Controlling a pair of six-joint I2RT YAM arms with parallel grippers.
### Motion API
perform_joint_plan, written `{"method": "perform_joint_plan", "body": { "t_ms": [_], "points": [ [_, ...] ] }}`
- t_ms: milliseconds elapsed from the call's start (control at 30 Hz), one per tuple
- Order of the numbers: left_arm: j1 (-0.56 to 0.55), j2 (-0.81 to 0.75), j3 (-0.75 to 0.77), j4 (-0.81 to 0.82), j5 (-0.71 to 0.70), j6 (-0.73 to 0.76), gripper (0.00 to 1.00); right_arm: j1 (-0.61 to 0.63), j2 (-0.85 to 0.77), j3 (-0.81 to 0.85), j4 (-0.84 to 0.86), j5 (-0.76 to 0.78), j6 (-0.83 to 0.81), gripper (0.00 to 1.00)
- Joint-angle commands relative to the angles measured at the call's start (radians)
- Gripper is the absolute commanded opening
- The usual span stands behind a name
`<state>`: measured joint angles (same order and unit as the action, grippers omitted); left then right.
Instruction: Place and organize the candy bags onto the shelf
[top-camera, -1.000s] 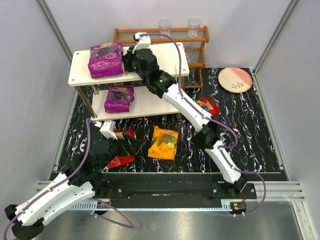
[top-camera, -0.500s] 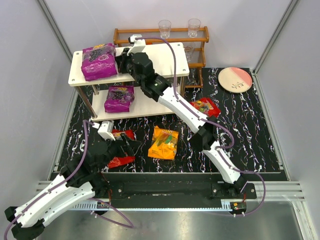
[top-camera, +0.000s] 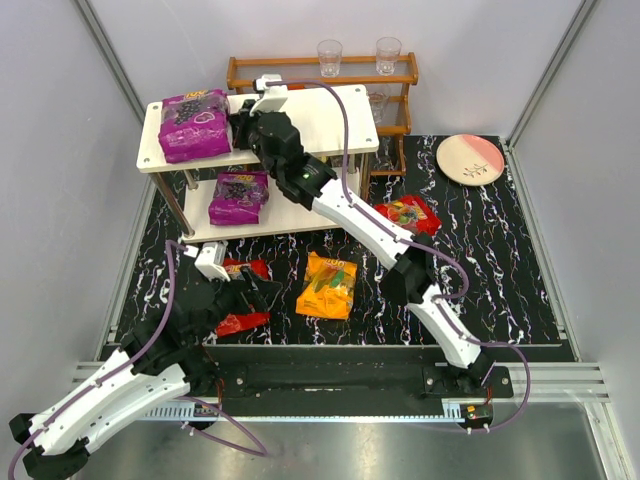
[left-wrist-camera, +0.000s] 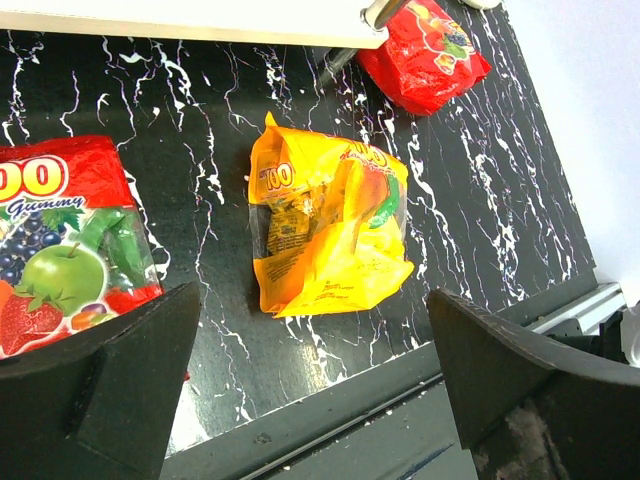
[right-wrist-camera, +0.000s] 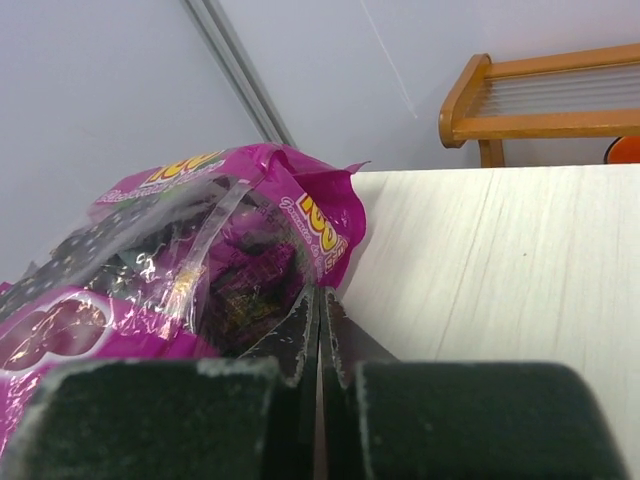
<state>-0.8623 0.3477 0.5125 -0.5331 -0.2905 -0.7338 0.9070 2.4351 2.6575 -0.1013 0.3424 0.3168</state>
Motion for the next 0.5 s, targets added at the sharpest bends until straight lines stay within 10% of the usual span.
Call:
{"method": "perform_joint_plan", "body": {
  "t_ms": [0, 200, 467],
  "points": [
    [0.003, -0.01, 0.029, 0.004, -0.032, -0.003, 0.99, 0.032, -0.13, -0.152, -0.052, 0.105, -0.085, 0.07],
    [0.003, -0.007, 0.07, -0.045, -0.102, -0.028, 0.99, 0.033, -0.483, -0.574, 0.142, 0.118, -0.212, 0.58],
    [0.008, -0.032, 0.098, -0.128, -0.222, -0.088, 0.99, 0.131, -0.936, -1.288, 0.274, 0.181, -0.159, 0.72]
  ]
}}
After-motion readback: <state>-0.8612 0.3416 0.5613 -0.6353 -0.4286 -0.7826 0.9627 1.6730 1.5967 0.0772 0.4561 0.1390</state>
